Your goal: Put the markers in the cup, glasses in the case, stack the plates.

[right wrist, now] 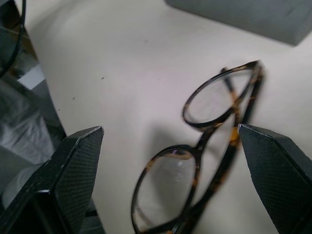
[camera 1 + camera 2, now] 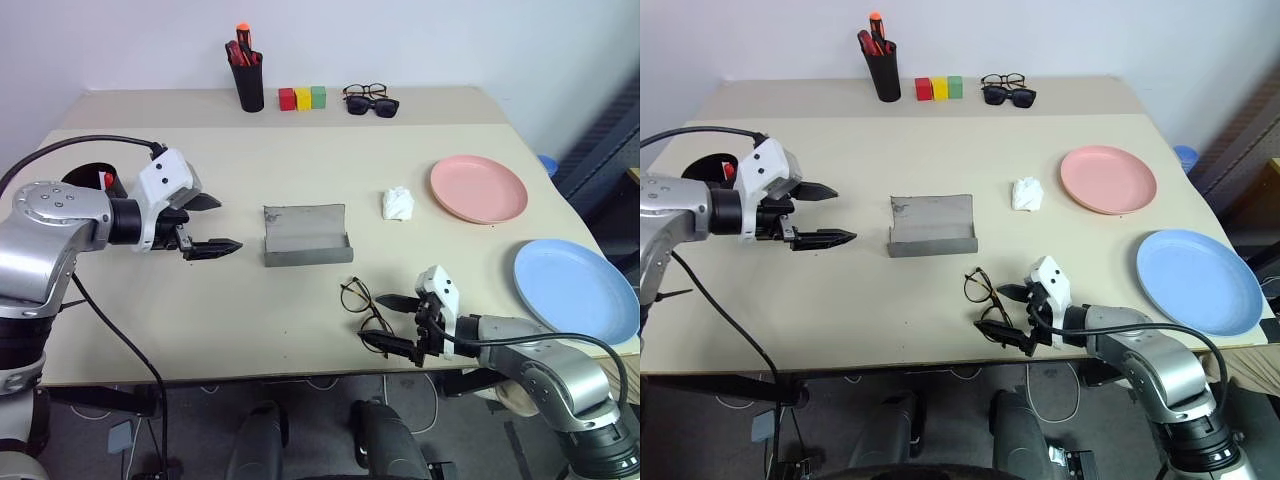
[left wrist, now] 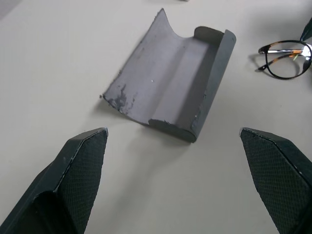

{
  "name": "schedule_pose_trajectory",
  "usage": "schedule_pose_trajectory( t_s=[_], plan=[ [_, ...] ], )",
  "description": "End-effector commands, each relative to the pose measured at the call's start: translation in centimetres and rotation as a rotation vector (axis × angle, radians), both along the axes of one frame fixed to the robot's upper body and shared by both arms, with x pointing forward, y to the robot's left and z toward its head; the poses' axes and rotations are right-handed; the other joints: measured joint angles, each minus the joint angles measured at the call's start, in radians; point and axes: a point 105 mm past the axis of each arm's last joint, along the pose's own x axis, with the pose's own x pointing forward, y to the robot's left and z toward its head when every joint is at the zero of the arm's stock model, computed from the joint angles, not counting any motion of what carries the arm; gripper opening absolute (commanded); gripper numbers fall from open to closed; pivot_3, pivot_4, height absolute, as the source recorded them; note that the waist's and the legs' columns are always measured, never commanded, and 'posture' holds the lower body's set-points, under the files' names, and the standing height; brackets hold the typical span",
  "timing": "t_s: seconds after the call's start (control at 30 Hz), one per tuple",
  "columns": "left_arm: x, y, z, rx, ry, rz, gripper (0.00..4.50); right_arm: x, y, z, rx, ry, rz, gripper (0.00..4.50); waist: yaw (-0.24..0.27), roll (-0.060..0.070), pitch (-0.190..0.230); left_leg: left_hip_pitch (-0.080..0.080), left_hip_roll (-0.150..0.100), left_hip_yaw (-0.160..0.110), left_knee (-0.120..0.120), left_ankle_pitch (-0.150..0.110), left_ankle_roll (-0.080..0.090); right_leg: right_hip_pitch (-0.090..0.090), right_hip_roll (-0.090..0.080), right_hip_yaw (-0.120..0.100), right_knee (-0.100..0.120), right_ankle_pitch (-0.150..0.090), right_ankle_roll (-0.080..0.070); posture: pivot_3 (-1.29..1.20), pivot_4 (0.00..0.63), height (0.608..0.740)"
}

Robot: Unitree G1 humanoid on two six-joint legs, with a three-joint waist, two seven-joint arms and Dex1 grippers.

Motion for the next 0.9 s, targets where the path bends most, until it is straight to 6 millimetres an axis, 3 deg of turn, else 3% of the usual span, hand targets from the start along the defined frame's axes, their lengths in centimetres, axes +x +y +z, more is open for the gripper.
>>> schedule_pose_trajectory(
  t_s=[0.03,0.07,0.17,0.4,0.57,0.67,0.73,0.9],
  plan=[
    [-0.4,0.5,1.8,-0.002,-0.062,0.018,4.45,0.5,0.6,0.2,0.015,-0.026,0.021,4.50,0.000,0.000,0.000,0.000,0.000,0.000,0.000,0.000,0.000,0.000,0.000,0.000,0.000,0.000,0.000,0.00,0.150,0.740],
    [-0.5,0.8,1.9,-0.002,-0.063,0.027,4.45,0.6,0.6,0.0,0.013,-0.023,0.022,4.50,-0.001,0.000,0.000,0.000,0.000,0.000,0.000,0.000,0.000,0.000,0.000,0.000,0.000,0.000,0.000,0.00,0.150,0.740],
    [-0.7,1.5,1.8,0.001,-0.062,0.058,4.50,1.1,0.7,-0.5,0.005,-0.018,0.023,3.72,-0.002,0.000,0.000,0.000,0.000,0.000,0.000,0.000,0.000,0.000,0.000,0.000,0.000,0.000,0.000,0.00,0.150,0.740],
    [-1.6,2.1,0.5,-0.010,-0.053,0.083,4.50,1.7,0.3,-1.0,-0.012,-0.029,0.007,0.18,-0.002,0.000,0.000,0.000,0.000,0.000,-0.001,0.000,0.000,0.000,0.000,0.000,0.000,0.000,0.000,0.00,0.150,0.740],
    [-2.8,2.4,0.7,-0.161,-0.187,0.082,4.50,1.7,-0.3,-0.3,-0.021,-0.055,0.001,0.03,0.001,-0.002,-0.002,0.001,0.001,0.001,0.000,0.000,0.000,0.000,-0.001,0.000,-0.001,0.001,-0.001,0.00,0.150,0.740],
    [-3.7,3.6,0.1,-0.191,-0.286,0.105,4.50,2.2,-0.7,1.0,-0.022,-0.109,-0.003,0.03,0.001,-0.003,-0.002,0.001,0.001,0.002,0.000,0.000,0.000,0.000,-0.001,0.000,-0.002,0.001,-0.001,0.00,0.150,0.740],
    [-4.2,4.6,-1.4,-0.173,-0.224,0.128,4.50,2.8,-0.7,2.4,-0.014,-0.167,0.005,0.03,0.002,-0.003,-0.002,0.001,0.001,0.002,0.000,0.000,0.000,0.000,-0.001,0.000,-0.002,0.001,-0.002,0.00,0.150,0.740],
    [-6.4,5.1,-2.4,-0.345,-0.068,0.004,4.50,5.8,0.3,5.9,-0.047,-0.357,0.057,0.03,-0.006,-0.002,-0.002,0.001,0.002,0.003,0.000,0.000,-0.001,-0.002,-0.001,0.000,-0.002,0.002,-0.003,0.00,0.150,0.740]
  ],
)
